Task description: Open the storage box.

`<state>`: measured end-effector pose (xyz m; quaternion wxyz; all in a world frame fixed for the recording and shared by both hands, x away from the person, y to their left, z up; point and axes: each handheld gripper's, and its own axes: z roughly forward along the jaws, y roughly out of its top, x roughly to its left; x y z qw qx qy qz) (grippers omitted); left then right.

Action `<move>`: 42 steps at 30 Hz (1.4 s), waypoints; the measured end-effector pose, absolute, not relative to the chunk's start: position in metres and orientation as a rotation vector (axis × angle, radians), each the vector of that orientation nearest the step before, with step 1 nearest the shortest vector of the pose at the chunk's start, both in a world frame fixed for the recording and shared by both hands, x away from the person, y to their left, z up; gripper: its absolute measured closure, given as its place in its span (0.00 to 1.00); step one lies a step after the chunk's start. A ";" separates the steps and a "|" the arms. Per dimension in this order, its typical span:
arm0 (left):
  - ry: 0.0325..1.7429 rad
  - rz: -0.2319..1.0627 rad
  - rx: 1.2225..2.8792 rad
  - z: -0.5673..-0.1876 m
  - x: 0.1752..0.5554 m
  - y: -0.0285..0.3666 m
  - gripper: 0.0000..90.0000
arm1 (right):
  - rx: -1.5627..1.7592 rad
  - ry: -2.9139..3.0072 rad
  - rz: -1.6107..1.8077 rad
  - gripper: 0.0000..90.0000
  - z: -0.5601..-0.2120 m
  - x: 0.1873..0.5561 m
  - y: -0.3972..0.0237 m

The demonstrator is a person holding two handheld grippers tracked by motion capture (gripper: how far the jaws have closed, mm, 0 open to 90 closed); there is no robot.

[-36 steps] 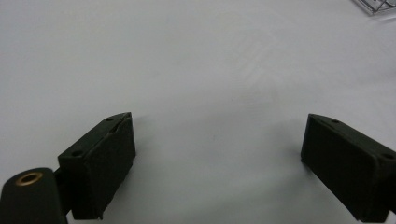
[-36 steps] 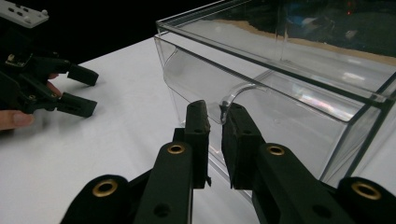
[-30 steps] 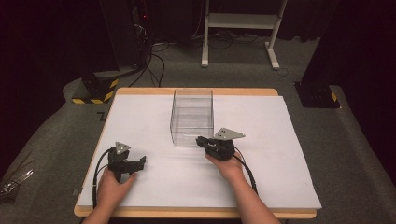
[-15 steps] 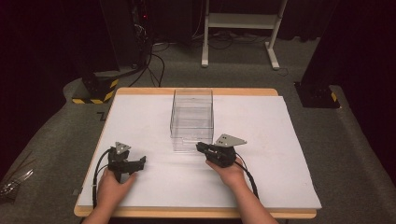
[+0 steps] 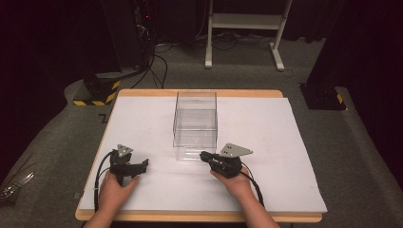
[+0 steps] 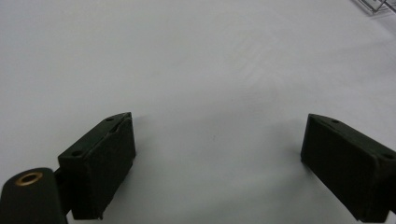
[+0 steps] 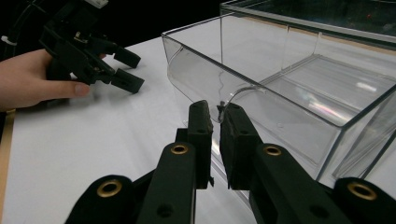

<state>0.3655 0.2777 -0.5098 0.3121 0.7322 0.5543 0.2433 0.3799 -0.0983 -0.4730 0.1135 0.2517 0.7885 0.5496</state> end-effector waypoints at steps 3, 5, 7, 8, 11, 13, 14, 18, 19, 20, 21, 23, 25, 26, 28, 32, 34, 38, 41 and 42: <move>1.461 0.640 1.936 -0.510 0.365 0.278 0.11 | 0.728 2.322 1.618 0.92 -0.473 0.374 -0.099; 1.461 0.640 1.935 -0.510 0.365 0.278 0.11 | 0.726 2.323 1.620 0.92 -0.473 0.372 -0.099; 1.462 0.642 1.932 -0.510 0.365 0.278 0.11 | 0.720 2.329 1.624 0.92 -0.473 0.369 -0.099; 1.461 0.640 1.936 -0.510 0.366 0.278 0.11 | 0.714 2.332 1.626 0.93 -0.473 0.367 -0.099; 1.462 0.643 1.933 -0.510 0.365 0.278 0.11 | 0.706 2.338 1.625 0.93 -0.473 0.363 -0.100; 1.460 0.642 1.936 -0.510 0.365 0.278 0.12 | 0.700 2.342 1.620 0.93 -0.473 0.360 -0.100; 1.460 0.642 1.936 -0.510 0.365 0.278 0.12 | 0.698 2.346 1.619 0.93 -0.473 0.358 -0.101; 1.461 0.643 1.936 -0.510 0.365 0.278 0.12 | 0.689 2.357 1.619 0.93 -0.473 0.352 -0.102; 1.461 0.643 1.935 -0.510 0.365 0.278 0.12 | 0.682 2.365 1.615 0.93 -0.474 0.349 -0.103; 1.460 0.642 1.936 -0.510 0.365 0.278 0.12 | 0.682 2.365 1.615 0.93 -0.474 0.349 -0.103; 1.460 0.642 1.937 -0.510 0.365 0.278 0.12 | 0.680 2.370 1.613 0.93 -0.474 0.347 -0.103; 1.461 0.643 1.935 -0.510 0.365 0.278 0.12 | 0.673 2.380 1.609 0.93 -0.476 0.341 -0.103; 1.461 0.643 1.936 -0.510 0.365 0.278 0.12 | 0.669 2.382 1.611 0.93 -0.476 0.340 -0.103; 1.461 0.643 1.935 -0.510 0.365 0.278 0.12 | 0.673 2.384 1.614 0.93 -0.476 0.339 -0.103; 1.460 0.644 1.935 -0.510 0.365 0.278 0.12 | 0.662 2.391 1.609 0.93 -0.475 0.336 -0.104; 1.462 0.642 1.934 -0.510 0.365 0.278 0.12 | 0.652 2.403 1.608 0.93 -0.474 0.330 -0.106; 1.461 0.643 1.935 -0.510 0.365 0.278 0.12 | 0.648 2.409 1.608 0.93 -0.474 0.328 -0.107; 1.461 0.644 1.935 -0.510 0.365 0.278 0.12 | 0.646 2.409 1.617 0.93 -0.475 0.325 -0.108; 1.460 0.643 1.936 -0.510 0.365 0.278 0.12 | 0.658 2.398 1.646 0.93 -0.478 0.323 -0.109; 1.462 0.644 1.933 -0.510 0.365 0.278 0.12 | 0.658 2.398 1.646 0.93 -0.478 0.323 -0.109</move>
